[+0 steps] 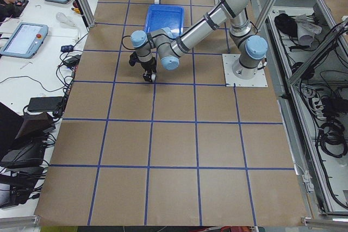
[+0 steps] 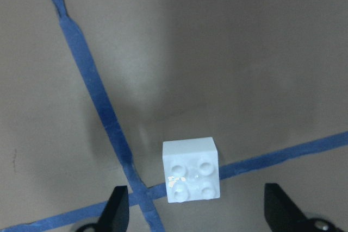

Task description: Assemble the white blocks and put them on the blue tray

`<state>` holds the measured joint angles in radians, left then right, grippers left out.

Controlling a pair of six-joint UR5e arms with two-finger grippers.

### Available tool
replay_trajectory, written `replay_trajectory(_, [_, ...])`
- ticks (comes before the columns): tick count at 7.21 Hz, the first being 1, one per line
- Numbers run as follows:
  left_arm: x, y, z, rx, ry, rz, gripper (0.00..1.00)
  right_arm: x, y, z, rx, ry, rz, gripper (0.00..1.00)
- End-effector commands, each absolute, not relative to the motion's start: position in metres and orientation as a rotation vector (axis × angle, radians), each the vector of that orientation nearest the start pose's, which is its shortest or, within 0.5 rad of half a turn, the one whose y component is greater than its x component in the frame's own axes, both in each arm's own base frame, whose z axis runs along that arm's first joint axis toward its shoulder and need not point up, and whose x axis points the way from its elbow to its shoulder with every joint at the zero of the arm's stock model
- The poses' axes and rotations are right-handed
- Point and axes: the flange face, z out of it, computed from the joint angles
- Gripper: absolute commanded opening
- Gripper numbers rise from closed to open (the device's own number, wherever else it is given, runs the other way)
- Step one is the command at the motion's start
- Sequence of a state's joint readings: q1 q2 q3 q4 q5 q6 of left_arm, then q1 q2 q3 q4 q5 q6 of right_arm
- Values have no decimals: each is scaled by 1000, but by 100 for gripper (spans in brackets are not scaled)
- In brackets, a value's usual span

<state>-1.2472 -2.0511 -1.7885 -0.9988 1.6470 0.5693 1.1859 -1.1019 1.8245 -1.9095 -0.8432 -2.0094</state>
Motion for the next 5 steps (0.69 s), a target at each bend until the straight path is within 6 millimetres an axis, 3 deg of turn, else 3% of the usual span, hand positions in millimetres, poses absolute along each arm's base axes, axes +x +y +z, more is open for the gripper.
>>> replay_trajectory(1, [67, -595, 172, 380, 3095, 236, 60, -20, -581, 146, -1638, 1811, -694, 100])
replay_trajectory(3, [68, -596, 174, 377, 3093, 233, 43, -18, -579, 136, -1615, 1806, -688, 99])
replay_trajectory(4, [68, -597, 175, 377, 3093, 227, 15, -19, -580, 133, -1605, 1811, -679, 95])
replay_trajectory(5, [68, -597, 177, 377, 3091, 224, 0, -18, -580, 134, -1597, 1819, -673, 86])
